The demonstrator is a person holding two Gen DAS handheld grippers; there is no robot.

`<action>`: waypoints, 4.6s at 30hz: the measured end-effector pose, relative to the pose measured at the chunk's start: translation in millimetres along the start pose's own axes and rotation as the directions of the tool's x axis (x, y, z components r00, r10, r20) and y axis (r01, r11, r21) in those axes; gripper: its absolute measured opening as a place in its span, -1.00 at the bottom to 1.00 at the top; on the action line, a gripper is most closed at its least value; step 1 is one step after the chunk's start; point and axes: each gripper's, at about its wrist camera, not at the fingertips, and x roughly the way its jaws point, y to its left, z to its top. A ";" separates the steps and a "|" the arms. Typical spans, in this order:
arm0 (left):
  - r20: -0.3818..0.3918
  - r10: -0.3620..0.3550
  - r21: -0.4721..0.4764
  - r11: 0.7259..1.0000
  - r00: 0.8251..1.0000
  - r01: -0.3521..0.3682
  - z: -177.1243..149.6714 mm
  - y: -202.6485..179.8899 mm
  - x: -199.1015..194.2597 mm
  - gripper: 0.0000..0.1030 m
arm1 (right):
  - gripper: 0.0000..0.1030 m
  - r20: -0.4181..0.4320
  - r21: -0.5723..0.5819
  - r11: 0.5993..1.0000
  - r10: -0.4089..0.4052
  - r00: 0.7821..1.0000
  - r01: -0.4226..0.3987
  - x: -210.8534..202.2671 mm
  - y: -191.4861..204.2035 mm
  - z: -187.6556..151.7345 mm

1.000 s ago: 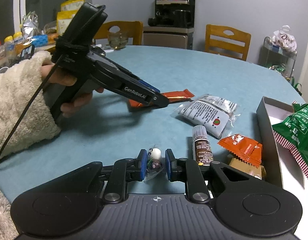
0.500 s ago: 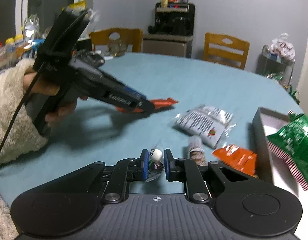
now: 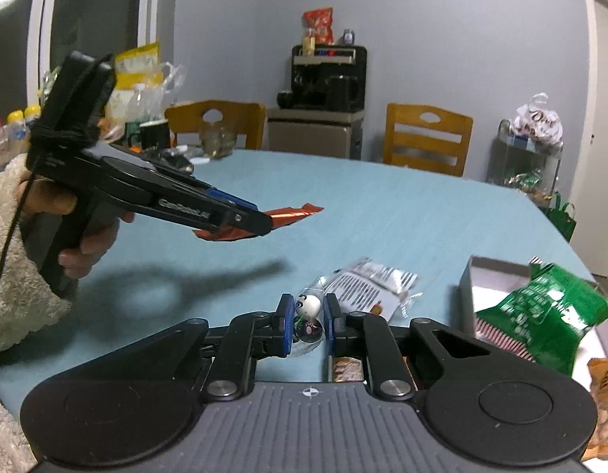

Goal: Organize snacks
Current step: 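Lift the white candy with the right gripper while the left gripper lifts the orange bar, then carry the white candy and orange bar over the grey box with both grippers, then open both grippers to release the white candy and orange bar into the box, then move both grippers back from the box toward the remaining snacks on the table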

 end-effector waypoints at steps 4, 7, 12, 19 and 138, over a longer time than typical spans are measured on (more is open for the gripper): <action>0.038 -0.024 0.020 1.000 0.999 0.023 12.5 -11.3 -15.3 -0.66 | -0.66 0.035 0.015 1.000 -0.024 0.999 0.024 -11.6 -11.8 3.6; 0.054 -0.045 0.040 0.998 0.998 0.043 21.1 -23.5 -21.4 -0.66 | -0.66 0.061 0.031 0.999 -0.041 0.997 0.040 -21.4 -22.3 4.8; 0.063 -0.081 0.083 0.994 0.995 0.075 34.8 -49.6 -21.2 -0.66 | -0.66 0.091 0.068 0.996 -0.070 0.993 0.064 -36.2 -41.6 -0.1; 0.055 -0.136 0.128 0.984 0.989 0.128 50.8 -92.2 -6.9 -0.66 | -0.66 0.112 0.107 0.989 -0.115 0.987 0.103 -56.9 -72.4 -12.2; -0.141 -0.494 0.355 0.784 0.858 0.509 -9.1 -252.5 45.9 0.78 | 0.94 -0.055 0.109 0.899 -0.422 0.905 0.425 -113.1 -146.1 -82.1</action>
